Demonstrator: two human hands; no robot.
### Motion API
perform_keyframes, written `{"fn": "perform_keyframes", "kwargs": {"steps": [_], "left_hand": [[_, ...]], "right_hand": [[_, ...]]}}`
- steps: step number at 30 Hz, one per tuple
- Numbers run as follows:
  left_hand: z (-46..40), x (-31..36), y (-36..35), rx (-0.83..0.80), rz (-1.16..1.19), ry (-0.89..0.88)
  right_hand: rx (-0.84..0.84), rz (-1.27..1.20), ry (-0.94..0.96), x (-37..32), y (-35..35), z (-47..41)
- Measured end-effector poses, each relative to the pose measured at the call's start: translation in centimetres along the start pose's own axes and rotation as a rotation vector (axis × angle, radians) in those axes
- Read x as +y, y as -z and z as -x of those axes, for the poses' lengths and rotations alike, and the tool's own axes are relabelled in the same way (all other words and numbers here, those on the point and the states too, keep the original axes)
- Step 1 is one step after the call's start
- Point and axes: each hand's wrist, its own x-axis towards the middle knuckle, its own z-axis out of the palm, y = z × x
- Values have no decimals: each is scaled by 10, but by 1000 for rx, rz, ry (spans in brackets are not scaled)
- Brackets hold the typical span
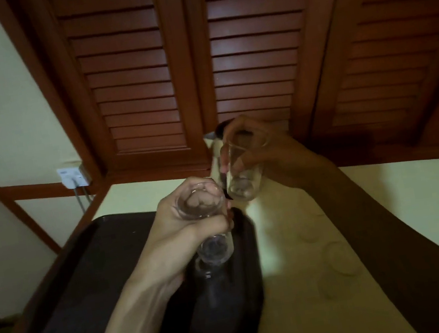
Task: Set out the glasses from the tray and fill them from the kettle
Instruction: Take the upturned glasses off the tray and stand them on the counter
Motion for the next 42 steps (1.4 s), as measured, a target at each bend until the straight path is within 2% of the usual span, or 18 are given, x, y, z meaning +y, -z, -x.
{"fn": "perform_keyframes", "kwargs": {"steps": [5,9,16,24,30,42], "left_hand": [[-3,-4,-114,12,-48,-71],[-5,-20,-195,26,-73,-100],[5,-89,-287,57,-132,-40],[21,-153,-312,107,-182,60],[21,-162,-309,133,-181,45],[21,-166,-302,78,-181,59]], "right_hand": [[5,55,47,-14,84,65],[39,86,2,-16,139,108],[32,77,-16,18,196,159],[87,139,-97,73,204,187],[93,96,-122,96,202,193],[85,66,-106,111,201,200]]}}
